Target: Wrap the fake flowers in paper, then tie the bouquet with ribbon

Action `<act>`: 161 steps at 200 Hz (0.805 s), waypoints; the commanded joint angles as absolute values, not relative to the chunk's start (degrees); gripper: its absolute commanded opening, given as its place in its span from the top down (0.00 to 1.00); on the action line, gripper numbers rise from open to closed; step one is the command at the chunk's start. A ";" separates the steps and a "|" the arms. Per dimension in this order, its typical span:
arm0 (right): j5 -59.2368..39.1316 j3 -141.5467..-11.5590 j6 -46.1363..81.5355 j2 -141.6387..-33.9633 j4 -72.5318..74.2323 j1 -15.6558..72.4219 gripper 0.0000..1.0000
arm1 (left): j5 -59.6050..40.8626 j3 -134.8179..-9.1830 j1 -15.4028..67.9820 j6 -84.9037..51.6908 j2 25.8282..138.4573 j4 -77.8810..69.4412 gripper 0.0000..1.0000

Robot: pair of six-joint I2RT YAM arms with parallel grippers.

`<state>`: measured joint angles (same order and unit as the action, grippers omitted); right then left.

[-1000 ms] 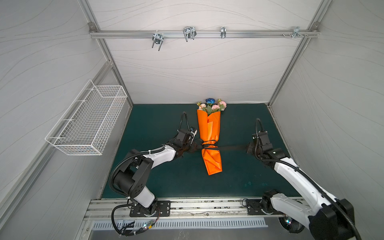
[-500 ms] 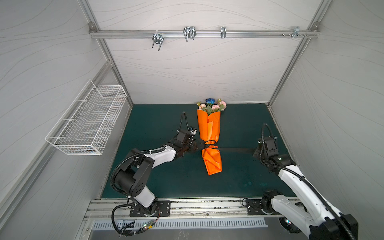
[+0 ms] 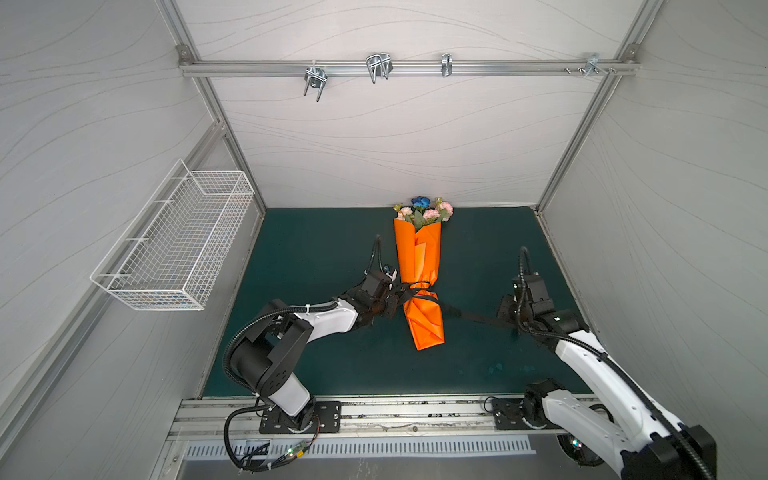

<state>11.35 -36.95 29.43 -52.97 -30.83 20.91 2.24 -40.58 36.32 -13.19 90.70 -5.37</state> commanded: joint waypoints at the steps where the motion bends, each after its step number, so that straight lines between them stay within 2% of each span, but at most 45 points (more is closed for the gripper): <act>1: 0.12 -40.10 19.72 -58.92 -23.79 26.06 0.62 | 5.35 -39.24 37.58 -22.85 88.60 -5.05 1.00; 25: 4.71 -43.69 14.66 -68.67 -22.85 35.78 0.66 | 5.36 -38.41 37.70 -29.05 89.54 -4.28 1.00; 42: 7.44 -45.62 14.65 -75.17 -23.03 37.96 0.67 | 4.03 -38.67 37.66 -31.97 91.00 -2.88 1.00; 48: 7.53 -45.87 14.69 -76.77 -22.76 38.05 0.67 | 3.38 -38.63 37.67 -32.72 91.25 -2.62 0.94; 52: 7.56 -45.88 14.71 -77.69 -22.41 38.20 0.66 | 3.01 -38.59 37.70 -33.36 91.31 -2.34 0.80; 55: 7.56 -45.81 14.71 -78.36 -22.07 38.15 0.66 | 2.52 -38.40 37.72 -33.73 91.25 -2.53 0.77; 76: 6.10 -44.49 14.01 -81.14 -19.10 38.36 0.62 | 1.17 -37.64 37.79 -35.32 89.64 -1.53 0.72; 88: 5.44 -43.54 13.52 -82.15 -17.33 38.40 0.60 | 0.99 -37.45 37.79 -35.51 87.87 -0.53 0.64; 118: 6.91 -42.02 13.54 -83.90 -13.64 38.58 0.50 | 0.68 -37.53 37.79 -35.80 82.98 2.64 0.60; 161: 10.37 -42.55 14.43 -87.13 -12.23 38.67 0.44 | 1.36 -37.85 37.79 -35.76 75.25 7.93 0.55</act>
